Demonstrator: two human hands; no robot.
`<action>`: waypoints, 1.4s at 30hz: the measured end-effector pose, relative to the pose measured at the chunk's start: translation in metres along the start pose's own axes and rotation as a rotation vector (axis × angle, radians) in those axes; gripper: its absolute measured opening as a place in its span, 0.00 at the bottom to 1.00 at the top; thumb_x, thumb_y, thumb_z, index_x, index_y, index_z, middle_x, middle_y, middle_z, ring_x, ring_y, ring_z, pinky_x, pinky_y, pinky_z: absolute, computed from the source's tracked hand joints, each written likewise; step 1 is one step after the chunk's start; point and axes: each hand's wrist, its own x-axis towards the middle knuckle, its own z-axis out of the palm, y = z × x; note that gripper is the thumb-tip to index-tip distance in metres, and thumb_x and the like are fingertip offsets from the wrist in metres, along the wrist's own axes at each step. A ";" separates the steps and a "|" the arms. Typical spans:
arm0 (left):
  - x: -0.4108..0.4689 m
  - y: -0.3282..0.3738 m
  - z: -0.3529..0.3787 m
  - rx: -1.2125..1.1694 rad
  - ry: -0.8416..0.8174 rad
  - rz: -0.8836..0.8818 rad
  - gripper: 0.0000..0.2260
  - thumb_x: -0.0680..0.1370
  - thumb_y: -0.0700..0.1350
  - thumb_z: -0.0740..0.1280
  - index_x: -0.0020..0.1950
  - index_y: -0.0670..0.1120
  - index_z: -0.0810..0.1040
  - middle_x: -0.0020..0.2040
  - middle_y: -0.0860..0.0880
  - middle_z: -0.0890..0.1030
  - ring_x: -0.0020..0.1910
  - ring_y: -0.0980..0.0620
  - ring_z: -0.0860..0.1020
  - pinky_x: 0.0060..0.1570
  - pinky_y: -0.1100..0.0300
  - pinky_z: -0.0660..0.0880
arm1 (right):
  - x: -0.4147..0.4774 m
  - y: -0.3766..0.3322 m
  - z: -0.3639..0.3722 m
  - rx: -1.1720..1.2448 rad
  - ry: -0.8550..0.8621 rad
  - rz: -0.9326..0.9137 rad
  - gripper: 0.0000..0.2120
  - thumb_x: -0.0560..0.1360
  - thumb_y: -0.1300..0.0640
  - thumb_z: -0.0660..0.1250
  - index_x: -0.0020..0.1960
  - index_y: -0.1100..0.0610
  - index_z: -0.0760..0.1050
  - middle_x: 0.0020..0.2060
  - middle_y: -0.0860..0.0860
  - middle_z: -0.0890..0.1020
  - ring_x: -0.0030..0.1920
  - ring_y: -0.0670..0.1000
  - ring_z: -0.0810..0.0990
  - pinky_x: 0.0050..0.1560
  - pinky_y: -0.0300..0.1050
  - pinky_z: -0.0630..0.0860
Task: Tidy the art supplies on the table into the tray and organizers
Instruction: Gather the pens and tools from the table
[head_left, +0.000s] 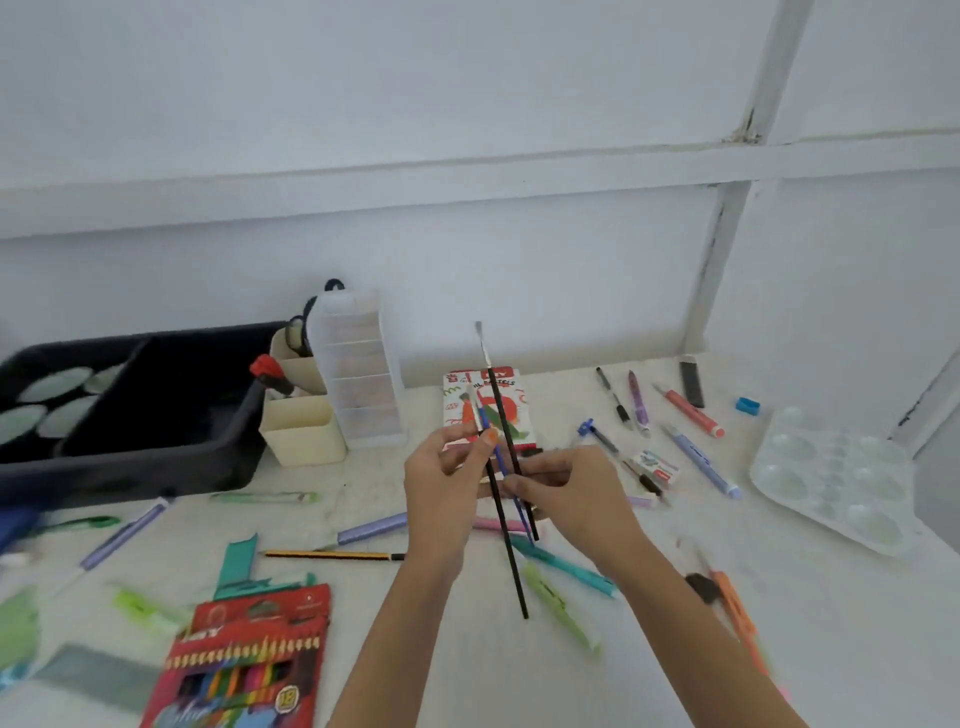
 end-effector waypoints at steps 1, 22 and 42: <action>0.004 0.007 -0.017 -0.020 0.012 0.027 0.06 0.76 0.38 0.68 0.53 0.41 0.77 0.42 0.43 0.85 0.40 0.47 0.84 0.37 0.55 0.81 | 0.003 -0.010 0.015 0.030 -0.045 -0.028 0.07 0.70 0.63 0.73 0.46 0.54 0.84 0.36 0.50 0.85 0.38 0.50 0.83 0.46 0.48 0.81; 0.122 0.129 -0.214 0.073 0.071 0.412 0.09 0.72 0.38 0.72 0.52 0.43 0.81 0.46 0.46 0.84 0.46 0.51 0.83 0.50 0.53 0.80 | 0.095 -0.178 0.204 0.068 -0.245 -0.329 0.09 0.71 0.62 0.72 0.50 0.64 0.82 0.39 0.57 0.84 0.35 0.49 0.84 0.38 0.40 0.81; 0.255 0.093 -0.199 0.038 0.186 0.459 0.09 0.75 0.33 0.67 0.42 0.48 0.75 0.43 0.50 0.82 0.43 0.53 0.81 0.50 0.53 0.79 | 0.207 -0.166 0.272 -0.649 0.179 -0.346 0.07 0.78 0.67 0.61 0.55 0.62 0.69 0.48 0.57 0.78 0.44 0.55 0.78 0.37 0.41 0.68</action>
